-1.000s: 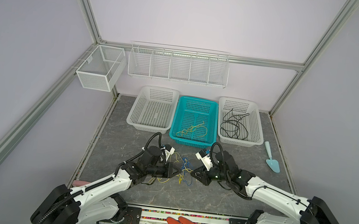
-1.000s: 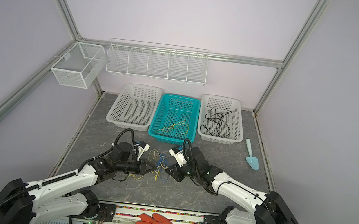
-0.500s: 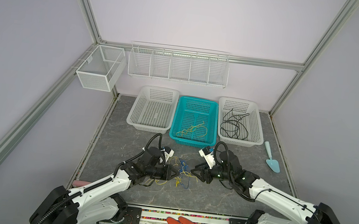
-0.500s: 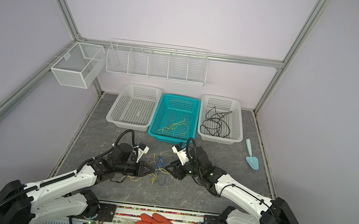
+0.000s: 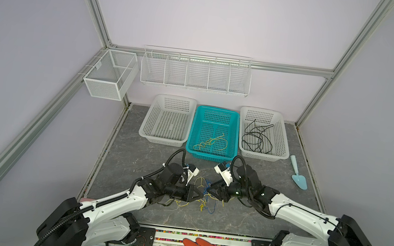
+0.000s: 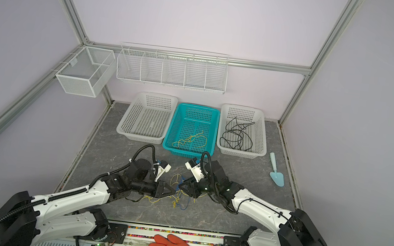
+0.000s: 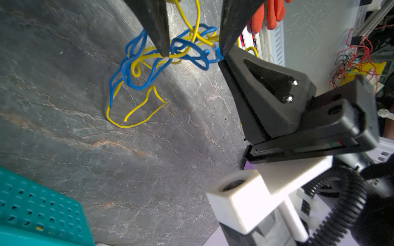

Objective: Untangle the cables

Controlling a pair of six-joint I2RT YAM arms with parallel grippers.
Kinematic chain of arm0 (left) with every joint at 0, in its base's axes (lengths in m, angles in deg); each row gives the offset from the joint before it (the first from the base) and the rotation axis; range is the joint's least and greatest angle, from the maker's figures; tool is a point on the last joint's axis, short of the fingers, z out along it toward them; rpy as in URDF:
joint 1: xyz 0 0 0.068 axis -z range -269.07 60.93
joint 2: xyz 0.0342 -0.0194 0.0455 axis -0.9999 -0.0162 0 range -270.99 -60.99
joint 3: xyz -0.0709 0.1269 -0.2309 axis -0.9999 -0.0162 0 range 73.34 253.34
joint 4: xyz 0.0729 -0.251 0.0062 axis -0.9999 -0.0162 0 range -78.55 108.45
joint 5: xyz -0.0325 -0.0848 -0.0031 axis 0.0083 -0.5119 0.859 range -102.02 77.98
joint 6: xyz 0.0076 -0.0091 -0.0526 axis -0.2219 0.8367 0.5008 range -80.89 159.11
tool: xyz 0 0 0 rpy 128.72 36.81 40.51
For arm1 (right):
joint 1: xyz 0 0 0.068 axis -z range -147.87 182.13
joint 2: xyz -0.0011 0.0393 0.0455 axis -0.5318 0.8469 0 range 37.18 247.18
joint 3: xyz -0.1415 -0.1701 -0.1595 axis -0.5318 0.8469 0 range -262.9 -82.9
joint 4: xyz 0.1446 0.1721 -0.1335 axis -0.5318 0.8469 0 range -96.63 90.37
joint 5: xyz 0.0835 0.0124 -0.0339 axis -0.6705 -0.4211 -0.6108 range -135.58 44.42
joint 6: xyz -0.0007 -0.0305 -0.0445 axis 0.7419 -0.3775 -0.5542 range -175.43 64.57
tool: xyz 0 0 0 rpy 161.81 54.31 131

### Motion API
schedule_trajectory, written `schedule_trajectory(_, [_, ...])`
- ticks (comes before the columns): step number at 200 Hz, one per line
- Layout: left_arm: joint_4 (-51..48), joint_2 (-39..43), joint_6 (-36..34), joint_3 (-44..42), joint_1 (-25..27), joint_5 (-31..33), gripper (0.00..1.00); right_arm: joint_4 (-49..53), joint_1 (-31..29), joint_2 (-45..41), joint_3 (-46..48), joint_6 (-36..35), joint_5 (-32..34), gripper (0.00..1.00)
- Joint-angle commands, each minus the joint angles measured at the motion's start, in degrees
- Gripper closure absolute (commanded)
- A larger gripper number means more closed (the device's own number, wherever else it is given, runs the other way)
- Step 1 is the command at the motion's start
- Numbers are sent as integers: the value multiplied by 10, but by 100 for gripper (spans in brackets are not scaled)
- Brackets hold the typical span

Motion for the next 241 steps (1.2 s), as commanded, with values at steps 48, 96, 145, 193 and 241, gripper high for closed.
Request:
schedule_trajectory(48, [7,27,-16,26,8,-8,100,-13,-7,1,-9,-11,6,78])
schedule_trajectory(96, [5,46,-17,25,8,-15,100,0,-8,-5,-8,-15,25,70])
schedule_trajectory(145, [7,56,-17,23,8,-22,100,-6,-8,-2,-7,-13,24,66])
schedule_trajectory(193, [19,56,-13,15,8,-36,100,7,-7,-33,2,-9,81,93])
schedule_trajectory(241, [-27,48,-32,8,8,14,100,12,41,-145,57,36,199,94])
